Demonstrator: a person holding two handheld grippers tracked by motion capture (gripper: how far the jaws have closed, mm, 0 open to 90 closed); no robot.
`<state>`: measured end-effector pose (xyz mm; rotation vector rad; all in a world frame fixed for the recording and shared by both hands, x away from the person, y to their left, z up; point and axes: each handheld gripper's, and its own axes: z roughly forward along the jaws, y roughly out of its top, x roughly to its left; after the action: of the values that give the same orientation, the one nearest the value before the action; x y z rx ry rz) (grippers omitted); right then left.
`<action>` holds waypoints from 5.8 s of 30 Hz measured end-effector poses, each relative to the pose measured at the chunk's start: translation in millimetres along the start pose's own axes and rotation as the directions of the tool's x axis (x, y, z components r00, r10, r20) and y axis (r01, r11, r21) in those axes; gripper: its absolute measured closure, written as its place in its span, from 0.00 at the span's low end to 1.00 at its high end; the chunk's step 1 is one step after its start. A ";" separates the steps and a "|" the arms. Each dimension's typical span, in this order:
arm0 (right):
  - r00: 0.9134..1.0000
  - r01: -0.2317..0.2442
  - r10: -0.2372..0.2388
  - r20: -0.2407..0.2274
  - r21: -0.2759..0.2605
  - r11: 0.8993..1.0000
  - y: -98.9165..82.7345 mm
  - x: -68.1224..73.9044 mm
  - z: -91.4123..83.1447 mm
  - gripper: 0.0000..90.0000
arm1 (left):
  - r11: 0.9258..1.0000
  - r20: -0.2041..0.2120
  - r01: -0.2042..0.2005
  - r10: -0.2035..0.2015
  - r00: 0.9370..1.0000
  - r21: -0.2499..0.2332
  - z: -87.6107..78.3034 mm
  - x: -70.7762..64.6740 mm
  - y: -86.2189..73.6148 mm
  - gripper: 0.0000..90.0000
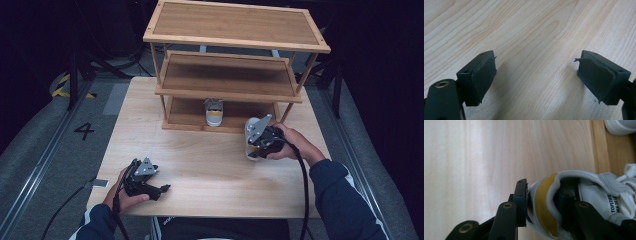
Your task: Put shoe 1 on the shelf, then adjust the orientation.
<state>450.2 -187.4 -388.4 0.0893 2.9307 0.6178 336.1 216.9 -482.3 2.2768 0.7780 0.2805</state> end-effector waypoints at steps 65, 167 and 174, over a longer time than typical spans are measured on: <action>0.857 -0.412 0.478 0.193 -0.301 0.860 -18.5 -25.0 64.5 0.18 | 1.000 -0.006 0.000 0.000 1.000 0.000 0.1 -0.5 0.1 0.17; 0.809 -0.398 0.474 0.347 -0.271 0.877 -3.1 -52.3 55.4 0.34 | 1.000 0.001 0.001 -0.001 1.000 0.000 0.1 0.1 -0.1 0.17; 0.827 -0.369 0.435 0.357 -0.240 0.898 -10.6 -39.9 42.3 0.33 | 1.000 0.004 0.002 -0.002 1.000 -0.002 0.3 0.1 -0.1 0.17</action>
<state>495.8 -183.8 -425.8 0.7452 2.4545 0.7807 336.3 216.9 -482.6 2.2743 0.7772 0.2751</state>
